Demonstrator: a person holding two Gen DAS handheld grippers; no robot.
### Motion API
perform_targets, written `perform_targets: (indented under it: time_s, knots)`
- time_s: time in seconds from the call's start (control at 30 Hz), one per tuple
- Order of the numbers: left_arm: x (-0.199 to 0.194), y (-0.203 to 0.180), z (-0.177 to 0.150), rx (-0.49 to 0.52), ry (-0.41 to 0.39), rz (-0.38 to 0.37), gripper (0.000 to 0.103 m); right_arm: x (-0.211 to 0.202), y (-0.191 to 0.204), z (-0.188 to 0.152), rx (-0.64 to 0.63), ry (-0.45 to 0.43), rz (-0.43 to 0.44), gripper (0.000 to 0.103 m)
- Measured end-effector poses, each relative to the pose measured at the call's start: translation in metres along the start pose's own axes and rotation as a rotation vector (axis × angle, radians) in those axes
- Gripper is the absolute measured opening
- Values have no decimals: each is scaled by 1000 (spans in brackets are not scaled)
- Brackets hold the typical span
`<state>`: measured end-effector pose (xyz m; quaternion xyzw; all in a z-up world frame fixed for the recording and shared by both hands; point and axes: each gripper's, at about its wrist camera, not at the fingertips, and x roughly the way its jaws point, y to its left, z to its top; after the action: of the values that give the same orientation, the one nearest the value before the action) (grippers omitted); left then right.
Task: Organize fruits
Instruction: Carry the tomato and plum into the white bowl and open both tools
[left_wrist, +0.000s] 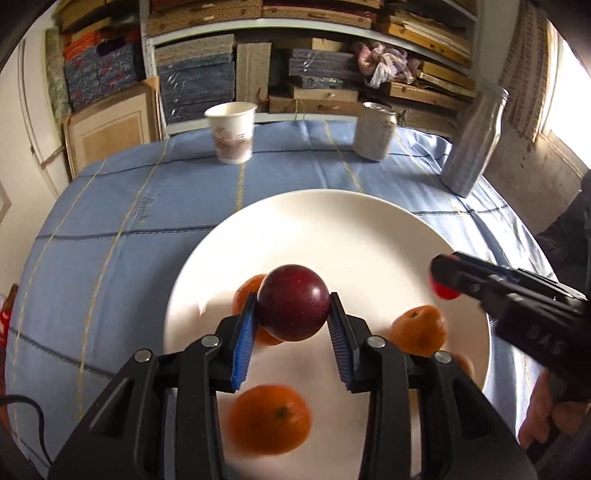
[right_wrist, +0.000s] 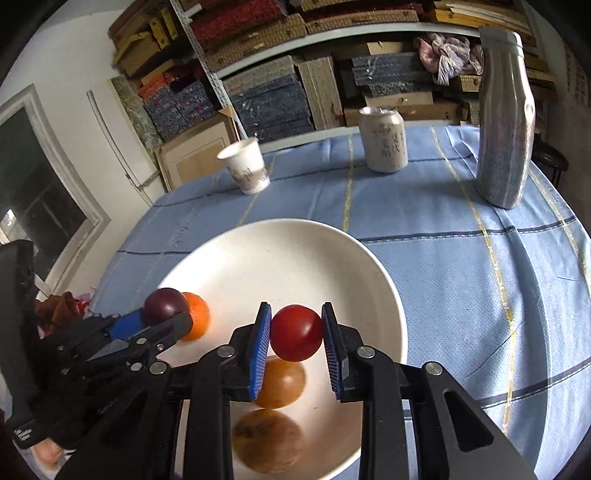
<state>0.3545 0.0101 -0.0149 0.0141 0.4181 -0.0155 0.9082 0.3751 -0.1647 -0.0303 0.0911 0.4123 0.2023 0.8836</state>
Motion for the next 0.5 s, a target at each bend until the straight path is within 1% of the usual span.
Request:
perform_targets:
  time_s: [0.07,0.1,0.13,0.17,0.2,0.23,0.27,0.3,0.33,0.37,0.4,0.43,0.5]
  knots:
    - [4,-8,3,24,-10,29,38,8,-4,-3,-5,35,7,31]
    - [4,-9,2,22,-10,26,42,9,-6,-4,0,35,10,32]
    - [3,-10,2,19,-7,20,43,8,-6,-5,5,33,13,34]
    - [3,-9,2,14,-2,14,47,4,-6,-4,5,25,15,34]
    - [-2,-7,2,6,-6,11,49,-5,-3,-2,-1,2,14,34]
    - [-9,-5,2,1,-17,12,52,-22,4,1,-26,-41,13,35]
    - [-18,-1,2,-8,-39,20,58,-42,13,4,-60,-90,15,39]
    - [-32,3,3,-21,-71,36,70,-57,19,6,-80,-126,19,46]
    - [-43,8,3,-32,-92,45,75,-80,28,6,-100,-185,27,52]
    - [-55,11,1,-41,-114,51,79,-97,35,5,-113,-225,37,55]
    - [-73,17,-3,-47,-144,56,79,-113,41,2,-128,-260,48,60]
    - [-83,19,-5,-47,-156,59,80,-131,48,-3,-146,-294,63,64]
    - [-111,26,-19,-61,-192,71,91,-156,58,-18,-170,-331,86,70]
